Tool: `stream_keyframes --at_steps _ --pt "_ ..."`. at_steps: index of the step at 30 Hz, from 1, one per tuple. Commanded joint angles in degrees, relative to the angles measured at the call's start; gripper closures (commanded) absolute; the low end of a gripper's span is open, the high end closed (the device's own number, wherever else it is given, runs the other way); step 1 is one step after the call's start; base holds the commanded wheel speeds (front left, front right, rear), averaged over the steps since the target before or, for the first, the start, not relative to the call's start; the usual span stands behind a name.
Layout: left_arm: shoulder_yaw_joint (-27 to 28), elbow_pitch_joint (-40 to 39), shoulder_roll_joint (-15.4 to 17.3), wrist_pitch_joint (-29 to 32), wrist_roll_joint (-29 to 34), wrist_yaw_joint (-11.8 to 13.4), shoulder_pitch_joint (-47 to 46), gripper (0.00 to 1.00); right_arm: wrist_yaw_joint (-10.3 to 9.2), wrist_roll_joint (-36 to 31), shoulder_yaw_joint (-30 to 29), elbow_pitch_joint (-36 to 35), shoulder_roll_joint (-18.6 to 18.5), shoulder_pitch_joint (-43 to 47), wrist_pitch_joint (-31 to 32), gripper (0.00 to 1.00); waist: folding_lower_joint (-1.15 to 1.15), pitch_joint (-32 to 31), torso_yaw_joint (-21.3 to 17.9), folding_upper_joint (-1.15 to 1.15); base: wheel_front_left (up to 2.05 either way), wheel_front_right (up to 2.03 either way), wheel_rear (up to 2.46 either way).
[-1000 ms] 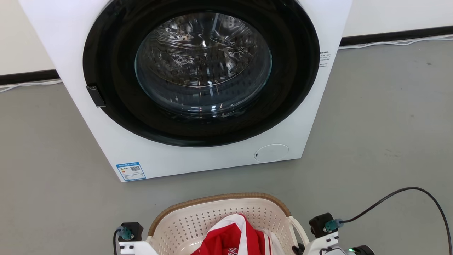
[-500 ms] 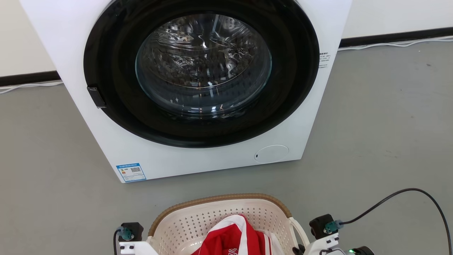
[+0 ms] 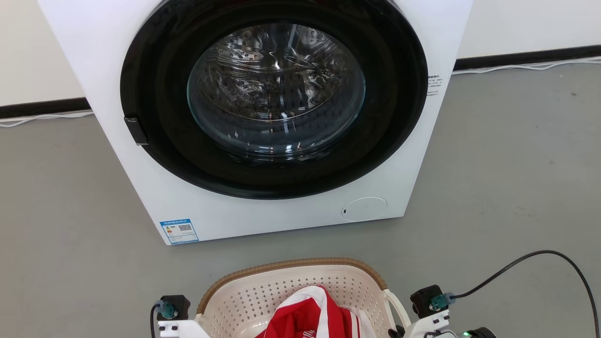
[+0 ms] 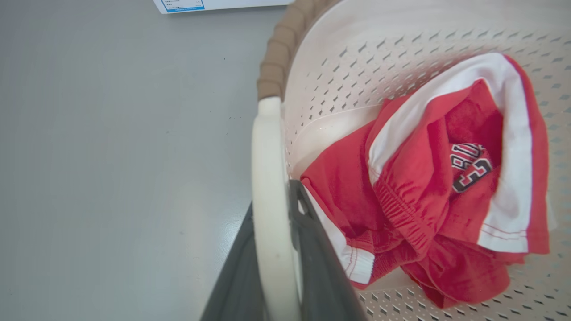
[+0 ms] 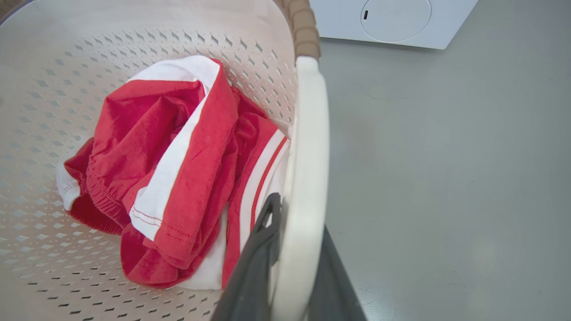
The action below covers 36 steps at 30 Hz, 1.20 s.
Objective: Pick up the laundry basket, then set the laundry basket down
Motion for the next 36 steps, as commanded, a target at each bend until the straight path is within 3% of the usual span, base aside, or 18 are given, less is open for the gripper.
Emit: stream_keyframes --at_steps 1,36 --pt "0.85 -0.79 1.06 -0.85 -0.11 -0.33 -1.82 1.0 1.45 0.22 0.77 -1.03 1.07 -0.6 -0.55 1.0 0.0 -0.08 0.09 0.0 0.0 0.0 0.0" --pt "0.17 -0.79 0.73 -1.29 -1.03 -0.41 -1.92 1.0 1.45 0.57 1.19 -1.04 0.89 -1.01 -1.84 1.0 0.0 -0.27 1.44 0.0 0.0 0.0 0.0"
